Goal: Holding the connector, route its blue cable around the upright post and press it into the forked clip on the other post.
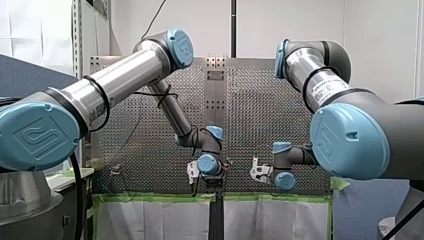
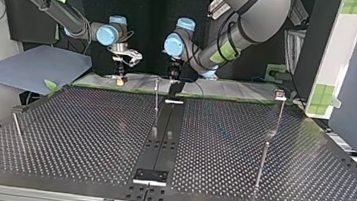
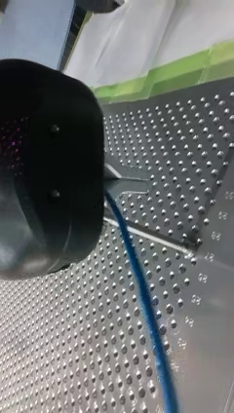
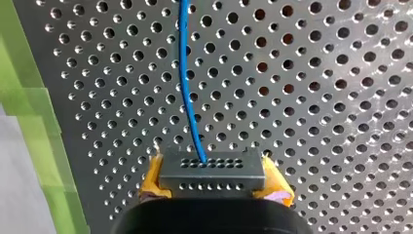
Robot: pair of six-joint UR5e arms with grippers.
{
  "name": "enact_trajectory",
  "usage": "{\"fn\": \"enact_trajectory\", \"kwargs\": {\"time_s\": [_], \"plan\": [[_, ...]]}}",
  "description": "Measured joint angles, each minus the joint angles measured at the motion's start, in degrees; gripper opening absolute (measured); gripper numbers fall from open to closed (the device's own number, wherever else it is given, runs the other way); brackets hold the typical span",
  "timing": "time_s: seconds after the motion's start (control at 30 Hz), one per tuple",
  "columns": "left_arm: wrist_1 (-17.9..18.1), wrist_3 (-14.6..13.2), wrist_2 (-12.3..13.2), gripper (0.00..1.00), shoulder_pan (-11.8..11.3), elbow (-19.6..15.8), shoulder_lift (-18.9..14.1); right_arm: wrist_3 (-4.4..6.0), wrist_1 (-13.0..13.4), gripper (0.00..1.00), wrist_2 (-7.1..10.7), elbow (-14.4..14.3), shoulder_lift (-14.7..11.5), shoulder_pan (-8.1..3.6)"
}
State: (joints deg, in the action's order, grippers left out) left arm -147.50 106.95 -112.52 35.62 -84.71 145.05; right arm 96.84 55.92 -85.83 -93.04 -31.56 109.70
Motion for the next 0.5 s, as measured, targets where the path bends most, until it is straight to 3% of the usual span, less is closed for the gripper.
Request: {"fn": "enact_trajectory", "kwargs": {"time_s": [0.17, 0.5], "plan": [[-2.28, -0.77, 0.02, 0.0, -0.18, 0.0, 0.0, -0.3, -0.45, 0.0, -1.46, -0.01, 0.08, 0.05], [-3.39, -1.38, 1.72, 0.0, -0.89, 0.07, -0.02, -0.63, -0.67, 0.0, -1.8, 0.0, 0.11, 0.03]]}}
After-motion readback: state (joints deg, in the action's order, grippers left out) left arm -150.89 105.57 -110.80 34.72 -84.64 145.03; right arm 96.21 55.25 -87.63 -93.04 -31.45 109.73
